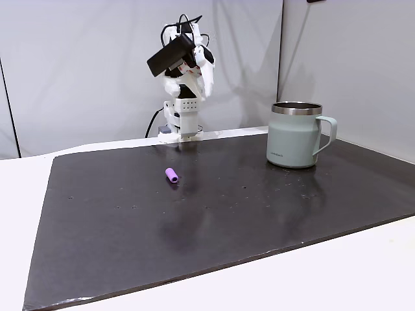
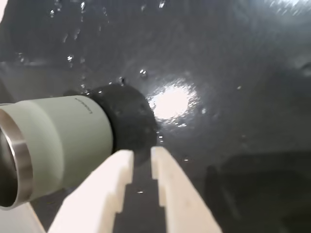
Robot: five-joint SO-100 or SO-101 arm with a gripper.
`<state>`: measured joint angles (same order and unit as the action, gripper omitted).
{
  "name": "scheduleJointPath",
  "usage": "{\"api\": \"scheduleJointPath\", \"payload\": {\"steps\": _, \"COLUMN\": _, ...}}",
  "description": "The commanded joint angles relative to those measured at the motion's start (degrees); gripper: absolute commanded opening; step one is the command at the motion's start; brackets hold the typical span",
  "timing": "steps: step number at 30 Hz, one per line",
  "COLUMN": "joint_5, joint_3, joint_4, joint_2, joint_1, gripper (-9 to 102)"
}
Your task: Grasp a pengrip and put it in the cup.
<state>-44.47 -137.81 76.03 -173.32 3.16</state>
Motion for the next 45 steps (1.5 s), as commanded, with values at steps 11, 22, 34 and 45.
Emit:
{"api": "scheduleJointPath", "payload": {"steps": 11, "joint_5": -31.6, "joint_3": 30.8, "joint_4": 6.6, "joint_2": 35.3, "joint_1": 13.6, "gripper": 0}}
{"api": "scheduleJointPath", "payload": {"steps": 22, "joint_5": -51.5, "joint_3": 44.8, "joint_4": 7.7, "joint_2": 56.7, "joint_1": 17.8, "gripper": 19}}
{"api": "scheduleJointPath", "payload": {"steps": 34, "joint_5": -63.8, "joint_3": 62.1, "joint_4": 9.1, "joint_2": 81.5, "joint_1": 22.9, "gripper": 26}}
{"api": "scheduleJointPath", "payload": {"steps": 45, "joint_5": -63.7, "joint_3": 69.3, "joint_4": 4.0, "joint_2": 96.9, "joint_1": 23.6, "gripper": 26}}
